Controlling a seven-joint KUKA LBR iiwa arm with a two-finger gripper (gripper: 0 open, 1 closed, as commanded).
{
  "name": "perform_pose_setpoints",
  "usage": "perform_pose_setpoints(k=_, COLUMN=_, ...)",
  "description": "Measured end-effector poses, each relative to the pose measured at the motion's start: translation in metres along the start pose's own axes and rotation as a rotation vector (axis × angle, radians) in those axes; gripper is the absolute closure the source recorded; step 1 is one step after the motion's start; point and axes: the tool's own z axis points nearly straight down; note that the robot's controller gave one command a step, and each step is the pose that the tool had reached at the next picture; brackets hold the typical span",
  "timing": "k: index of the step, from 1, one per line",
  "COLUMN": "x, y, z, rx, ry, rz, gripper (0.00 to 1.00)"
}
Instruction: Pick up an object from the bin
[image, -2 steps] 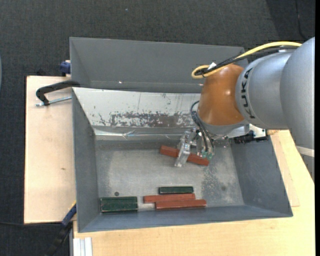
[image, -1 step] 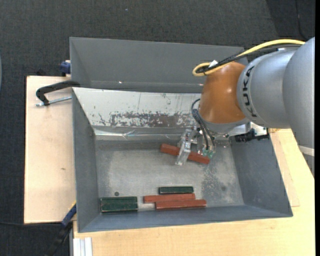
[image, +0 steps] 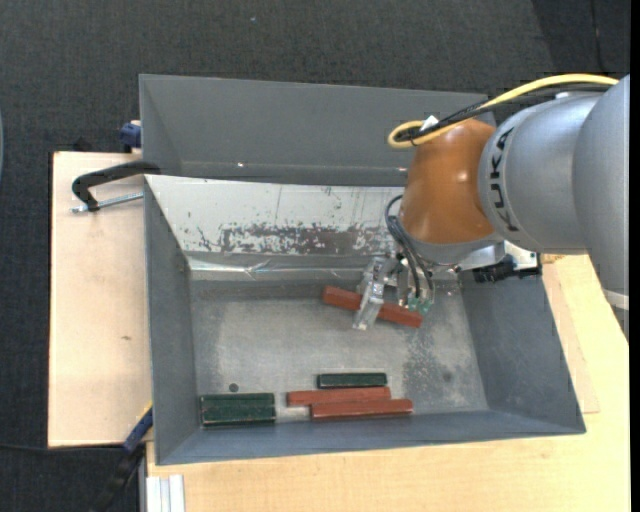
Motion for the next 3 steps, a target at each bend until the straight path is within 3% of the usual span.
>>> perform_pose_setpoints(k=1, x=0.000, y=0.000, z=-0.021, rx=0.000, ry=0.001, rz=0.000, gripper=1.00)
perform_pose_setpoints(k=2, x=-0.002, y=0.001, z=-0.035, rx=-0.002, ry=-0.008, rz=0.000, gripper=1.00)
perform_pose_setpoints(k=3, x=-0.001, y=0.001, z=-0.043, rx=-0.001, ry=-0.004, rz=0.000, gripper=1.00)
